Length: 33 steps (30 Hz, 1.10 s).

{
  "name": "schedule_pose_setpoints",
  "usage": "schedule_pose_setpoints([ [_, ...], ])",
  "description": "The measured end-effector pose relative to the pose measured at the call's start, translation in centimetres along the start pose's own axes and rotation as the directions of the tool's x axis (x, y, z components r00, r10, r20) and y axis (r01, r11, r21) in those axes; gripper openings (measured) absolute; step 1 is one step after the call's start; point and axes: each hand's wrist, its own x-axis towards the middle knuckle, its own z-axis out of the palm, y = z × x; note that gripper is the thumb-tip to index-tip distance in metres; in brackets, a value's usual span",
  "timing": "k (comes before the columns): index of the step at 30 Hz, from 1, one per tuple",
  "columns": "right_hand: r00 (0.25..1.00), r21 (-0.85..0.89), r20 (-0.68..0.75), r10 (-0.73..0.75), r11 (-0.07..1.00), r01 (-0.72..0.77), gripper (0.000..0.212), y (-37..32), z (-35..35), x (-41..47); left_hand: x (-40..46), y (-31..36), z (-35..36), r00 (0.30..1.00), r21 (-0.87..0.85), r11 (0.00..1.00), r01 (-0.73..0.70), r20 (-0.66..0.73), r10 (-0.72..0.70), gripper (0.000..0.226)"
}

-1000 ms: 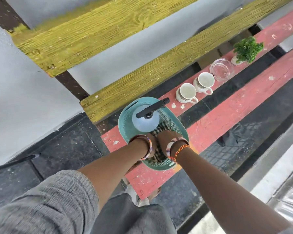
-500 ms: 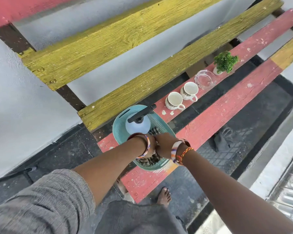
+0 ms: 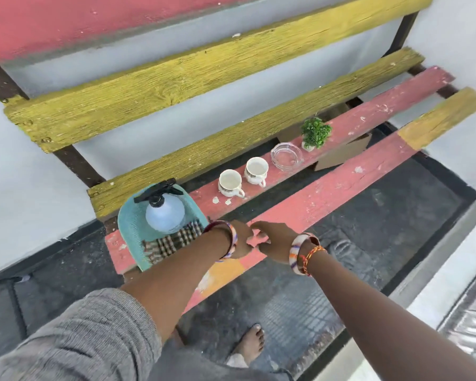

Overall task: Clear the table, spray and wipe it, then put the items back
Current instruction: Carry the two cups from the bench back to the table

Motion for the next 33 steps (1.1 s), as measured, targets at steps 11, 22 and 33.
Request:
schedule_pose_setpoints([
  [11,0.988,-0.199,0.114,0.101,0.977,-0.077,0.049,5.7,-5.5,2.7,2.7,0.3,-3.5,0.986,-0.179,0.982,0.065,-0.141,-0.091,0.044],
  [22,0.996,-0.313,-0.081,-0.047,0.95,0.02,0.081,4.9,-11.6,14.3,13.4,-4.8,-7.7,0.921,-0.283,0.923,0.26,-0.214,-0.325,0.106],
  [33,0.999,-0.284,0.002,0.04,0.958,-0.037,0.089,5.9,-9.3,21.9,19.5,-6.3,-4.5,0.846,-0.364,0.829,0.424,-0.166,-0.506,0.08],
])
